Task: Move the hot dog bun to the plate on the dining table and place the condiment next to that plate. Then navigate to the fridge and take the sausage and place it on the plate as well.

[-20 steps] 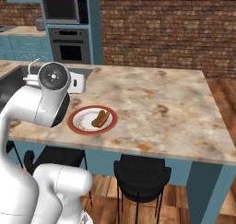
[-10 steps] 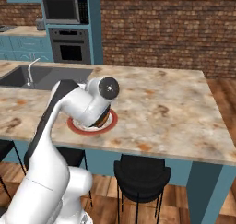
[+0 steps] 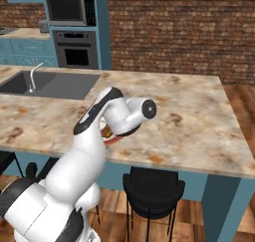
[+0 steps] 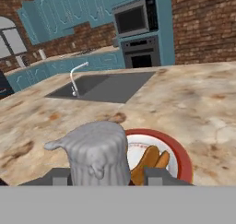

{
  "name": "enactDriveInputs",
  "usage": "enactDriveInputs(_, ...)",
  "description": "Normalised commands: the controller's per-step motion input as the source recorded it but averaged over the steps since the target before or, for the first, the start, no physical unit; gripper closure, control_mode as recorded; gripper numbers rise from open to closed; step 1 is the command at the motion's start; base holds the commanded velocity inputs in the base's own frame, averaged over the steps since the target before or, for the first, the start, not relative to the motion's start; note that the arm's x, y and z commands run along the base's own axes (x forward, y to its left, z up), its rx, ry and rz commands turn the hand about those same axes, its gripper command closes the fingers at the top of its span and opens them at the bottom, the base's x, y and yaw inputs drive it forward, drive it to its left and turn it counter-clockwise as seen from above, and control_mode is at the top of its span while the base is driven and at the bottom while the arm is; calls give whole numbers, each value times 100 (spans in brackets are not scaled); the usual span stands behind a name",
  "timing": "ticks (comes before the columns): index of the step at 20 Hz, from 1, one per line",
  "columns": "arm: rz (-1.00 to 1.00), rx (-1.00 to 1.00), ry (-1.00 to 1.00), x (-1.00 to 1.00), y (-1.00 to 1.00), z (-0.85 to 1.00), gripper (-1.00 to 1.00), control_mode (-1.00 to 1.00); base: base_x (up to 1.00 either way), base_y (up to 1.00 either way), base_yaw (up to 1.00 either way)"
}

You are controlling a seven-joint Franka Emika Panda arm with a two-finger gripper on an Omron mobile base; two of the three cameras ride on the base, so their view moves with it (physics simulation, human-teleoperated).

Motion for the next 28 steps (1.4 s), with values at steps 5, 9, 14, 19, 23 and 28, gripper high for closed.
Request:
enactDriveInputs(5, 5, 0, -2, 50, -8, -71, 100, -100, 0, 0, 0)
enactDriveInputs(9, 1, 0, -11, 18, -8, -46, 100, -100, 0, 0, 0)
enactDriveInputs(14, 0, 0, -12, 19, -5, -23, 100, -100, 0, 0, 0)
enactDriveInputs(19, 0, 0, -11, 40, 0, -32, 100, -100, 0, 0, 0)
enactDriveInputs(23, 0, 0, -5, 49, -4, -46, 100, -100, 0, 0, 0)
enactDriveInputs(28, 0, 0, 0, 46, -24, -47, 100, -100, 0, 0, 0)
